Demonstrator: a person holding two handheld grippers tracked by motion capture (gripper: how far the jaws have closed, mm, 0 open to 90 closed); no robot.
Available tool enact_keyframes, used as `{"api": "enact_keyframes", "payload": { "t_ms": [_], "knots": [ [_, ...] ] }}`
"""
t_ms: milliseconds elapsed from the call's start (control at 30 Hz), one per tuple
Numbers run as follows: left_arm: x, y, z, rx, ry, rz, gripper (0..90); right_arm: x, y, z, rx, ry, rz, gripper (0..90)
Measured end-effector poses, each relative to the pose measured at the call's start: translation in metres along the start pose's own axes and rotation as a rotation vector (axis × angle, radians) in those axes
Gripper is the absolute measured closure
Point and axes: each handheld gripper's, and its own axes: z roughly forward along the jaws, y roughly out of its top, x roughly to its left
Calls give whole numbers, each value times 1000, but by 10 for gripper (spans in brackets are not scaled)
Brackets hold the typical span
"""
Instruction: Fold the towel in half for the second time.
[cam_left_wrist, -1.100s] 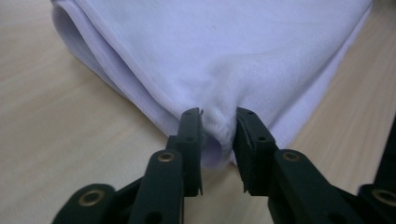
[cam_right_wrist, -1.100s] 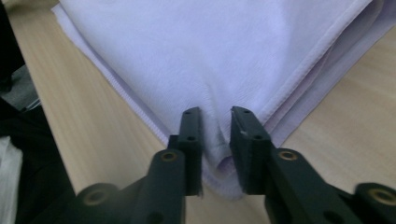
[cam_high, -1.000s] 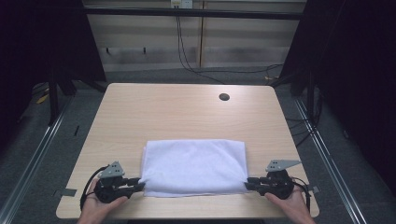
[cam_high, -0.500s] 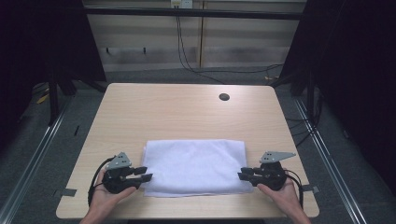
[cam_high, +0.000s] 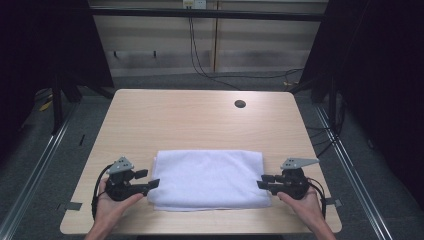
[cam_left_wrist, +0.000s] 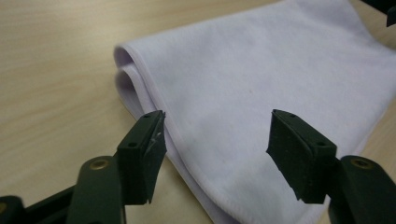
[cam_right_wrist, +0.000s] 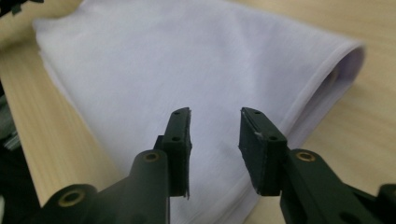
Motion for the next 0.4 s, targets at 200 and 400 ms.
{"api": "enact_keyframes", "payload": {
  "t_ms": [200,400],
  "knots": [
    [20,15,3,-9,8,-50,306,-16,20,-13,-171,-49,65,516],
    [33,1,-12,-61,80,-98,248,-33,10,-29,-250,-152,118,461]
  ]
}}
